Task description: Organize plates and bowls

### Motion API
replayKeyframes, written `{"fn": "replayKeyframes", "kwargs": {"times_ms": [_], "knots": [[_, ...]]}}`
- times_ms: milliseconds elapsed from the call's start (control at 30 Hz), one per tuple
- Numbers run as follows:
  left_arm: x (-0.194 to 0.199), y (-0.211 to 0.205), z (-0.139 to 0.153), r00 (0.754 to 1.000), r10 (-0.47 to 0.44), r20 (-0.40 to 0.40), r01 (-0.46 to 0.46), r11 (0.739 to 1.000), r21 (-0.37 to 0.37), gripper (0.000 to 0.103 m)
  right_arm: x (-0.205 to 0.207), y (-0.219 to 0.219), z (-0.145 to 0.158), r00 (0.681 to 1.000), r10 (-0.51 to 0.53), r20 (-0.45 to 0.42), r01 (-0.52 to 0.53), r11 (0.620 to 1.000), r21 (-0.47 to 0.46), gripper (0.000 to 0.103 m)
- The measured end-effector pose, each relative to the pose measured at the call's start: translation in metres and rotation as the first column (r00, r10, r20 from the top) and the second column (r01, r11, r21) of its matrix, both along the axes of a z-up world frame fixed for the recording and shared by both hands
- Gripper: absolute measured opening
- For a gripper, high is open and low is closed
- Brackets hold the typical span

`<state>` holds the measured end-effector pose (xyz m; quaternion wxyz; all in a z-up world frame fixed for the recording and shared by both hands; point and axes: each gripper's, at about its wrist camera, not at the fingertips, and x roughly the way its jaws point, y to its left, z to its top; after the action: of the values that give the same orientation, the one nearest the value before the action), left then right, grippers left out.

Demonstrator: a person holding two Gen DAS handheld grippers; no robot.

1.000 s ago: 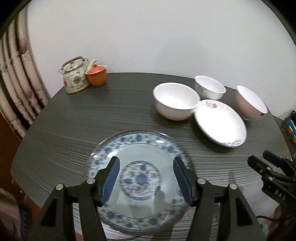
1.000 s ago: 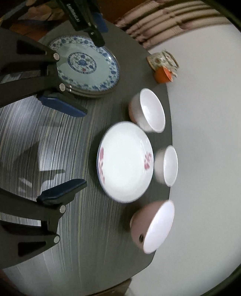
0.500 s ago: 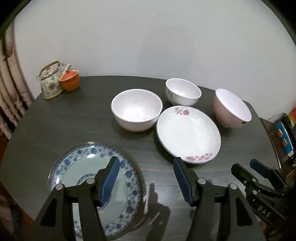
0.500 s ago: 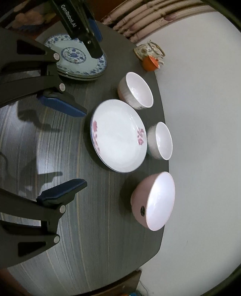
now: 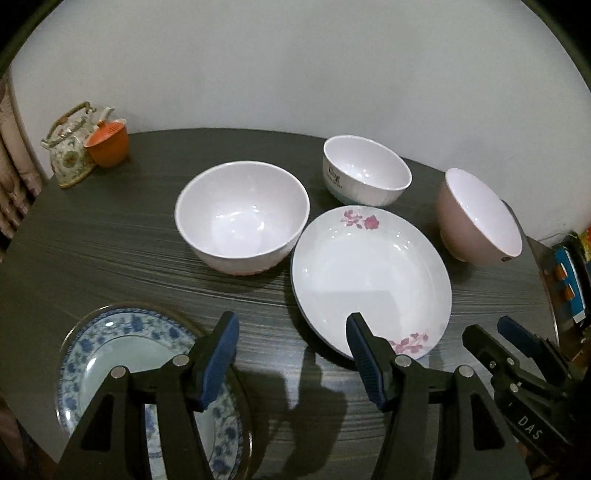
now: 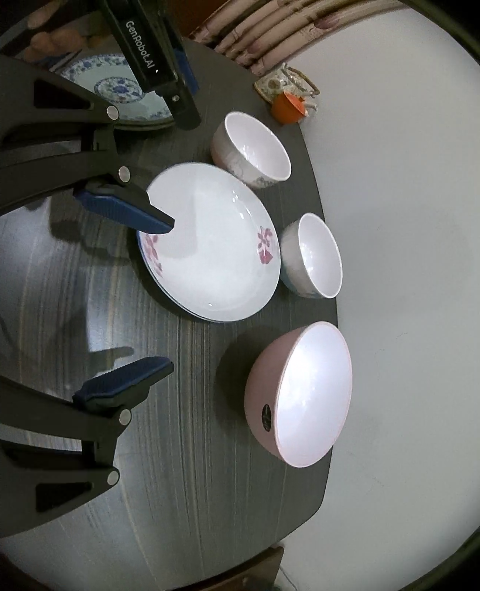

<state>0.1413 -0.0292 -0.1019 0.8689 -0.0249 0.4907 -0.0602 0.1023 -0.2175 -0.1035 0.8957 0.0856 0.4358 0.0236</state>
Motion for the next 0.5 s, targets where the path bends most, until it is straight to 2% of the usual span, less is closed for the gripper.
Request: {"fn": "replayKeyframes", "kwargs": {"times_ms": [167,233,333,500], "knots": [[0.016,-0.002,-0.014,0.999,0.005,-0.045,-0.006,0.999,-0.035,0.062,0.016,-0.005,-0.010,0.999,0.024,-0.028,-0.024,1.000,-0.003,0.066],[0.023,-0.002,-0.019,0.998,-0.002,-0.070,-0.004,0.997,-0.077,0.062,0.023,-0.007,-0.013,0.999,0.036,-0.039,-0.035,0.999,0.010,0.066],[0.031,-0.001,-0.023,0.995,-0.003,-0.099,-0.009,0.992,-0.126,0.062,0.034,-0.014,-0.017,0.996,0.066,-0.057,-0.062,0.995,0.072,0.066],[0.039,-0.003,-0.027,0.994,-0.024,-0.111,0.006,0.987,-0.159,0.062,0.049,-0.028,-0.028,0.992,0.093,-0.083,-0.073,0.973,0.218,0.056]]}}
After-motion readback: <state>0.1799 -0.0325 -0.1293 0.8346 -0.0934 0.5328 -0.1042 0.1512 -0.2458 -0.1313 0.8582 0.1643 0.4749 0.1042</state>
